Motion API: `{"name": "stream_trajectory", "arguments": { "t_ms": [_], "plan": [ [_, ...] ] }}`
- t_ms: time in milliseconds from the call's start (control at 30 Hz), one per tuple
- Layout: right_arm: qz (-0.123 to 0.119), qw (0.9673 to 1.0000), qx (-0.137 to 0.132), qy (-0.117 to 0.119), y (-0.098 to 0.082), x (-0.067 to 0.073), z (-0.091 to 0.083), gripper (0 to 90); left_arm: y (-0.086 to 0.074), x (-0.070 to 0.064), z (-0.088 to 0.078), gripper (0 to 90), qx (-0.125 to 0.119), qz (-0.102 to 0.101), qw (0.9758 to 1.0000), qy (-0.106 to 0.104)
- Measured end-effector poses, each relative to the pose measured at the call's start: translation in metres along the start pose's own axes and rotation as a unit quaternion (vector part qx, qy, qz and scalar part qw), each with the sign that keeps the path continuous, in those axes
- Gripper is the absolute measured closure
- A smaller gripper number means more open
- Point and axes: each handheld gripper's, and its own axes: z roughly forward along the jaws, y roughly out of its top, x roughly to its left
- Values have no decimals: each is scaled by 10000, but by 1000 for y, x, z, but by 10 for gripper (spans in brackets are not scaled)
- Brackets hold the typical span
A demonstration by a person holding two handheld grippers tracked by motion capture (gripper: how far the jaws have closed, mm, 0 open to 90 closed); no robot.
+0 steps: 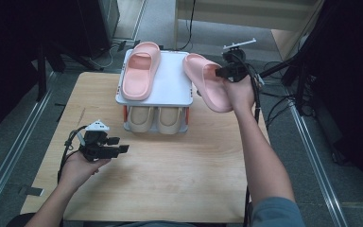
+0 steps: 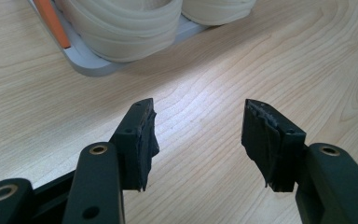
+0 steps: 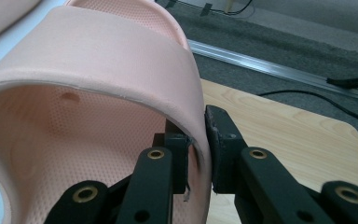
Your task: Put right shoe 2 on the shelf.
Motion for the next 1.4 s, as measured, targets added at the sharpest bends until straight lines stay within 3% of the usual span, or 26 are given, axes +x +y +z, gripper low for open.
{"name": "stream_trajectory", "arguments": {
  "t_ms": [100,233,533,700,1000,1167,1400],
  "plan": [
    [-68,9999,-8,-130,10,11,10,807,0,1,-1,444,-41,-40,10000,-33],
    [63,9998,70,-155,23,18,23,807,0,1,-2,443,-41,2,10000,-78],
    [-142,9985,222,-491,50,37,40,797,0,2,-6,443,-121,-27,9999,-93],
    [-43,9982,275,-539,57,47,51,794,0,2,-7,444,-134,-18,9999,-102],
    [-306,9967,360,-664,71,74,60,771,0,3,-7,442,-124,8,9999,-88],
    [-374,9971,350,-569,69,80,63,738,0,4,-7,442,-159,-9,9998,-69],
    [-456,9983,299,-229,60,81,54,673,0,4,-8,442,-152,-13,9999,-60]
  ]
}}
